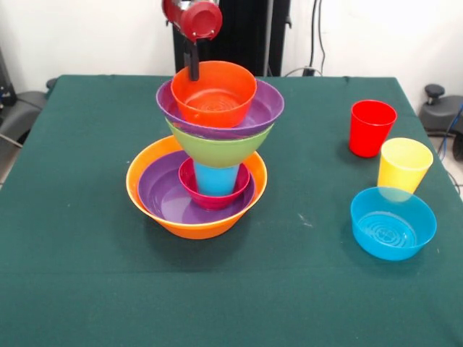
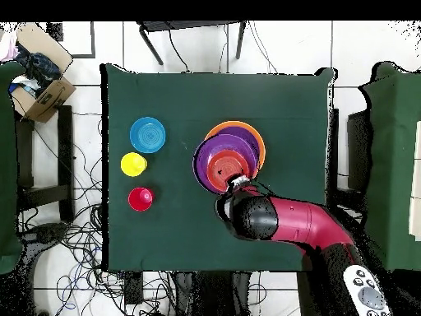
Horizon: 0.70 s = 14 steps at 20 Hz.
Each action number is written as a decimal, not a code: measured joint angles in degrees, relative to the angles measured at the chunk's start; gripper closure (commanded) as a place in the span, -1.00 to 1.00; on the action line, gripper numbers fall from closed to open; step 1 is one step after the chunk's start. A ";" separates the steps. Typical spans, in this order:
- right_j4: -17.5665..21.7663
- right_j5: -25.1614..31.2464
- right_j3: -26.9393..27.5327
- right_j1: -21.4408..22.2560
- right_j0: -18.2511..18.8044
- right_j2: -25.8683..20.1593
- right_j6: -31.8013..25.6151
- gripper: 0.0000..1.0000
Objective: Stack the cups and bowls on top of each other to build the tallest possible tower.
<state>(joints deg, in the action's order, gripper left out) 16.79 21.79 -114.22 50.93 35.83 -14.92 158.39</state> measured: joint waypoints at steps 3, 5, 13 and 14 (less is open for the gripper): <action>0.01 -0.19 0.00 -0.19 0.24 -0.06 0.00 -1.00; 0.02 -0.32 0.00 -0.26 0.48 -0.12 0.00 -1.00; 0.01 -0.51 0.02 -0.26 1.14 -0.15 0.00 1.00; 0.01 -0.53 0.03 -0.26 1.14 -0.15 0.00 1.00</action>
<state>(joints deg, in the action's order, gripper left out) 16.80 21.26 -114.19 50.66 36.97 -15.07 158.39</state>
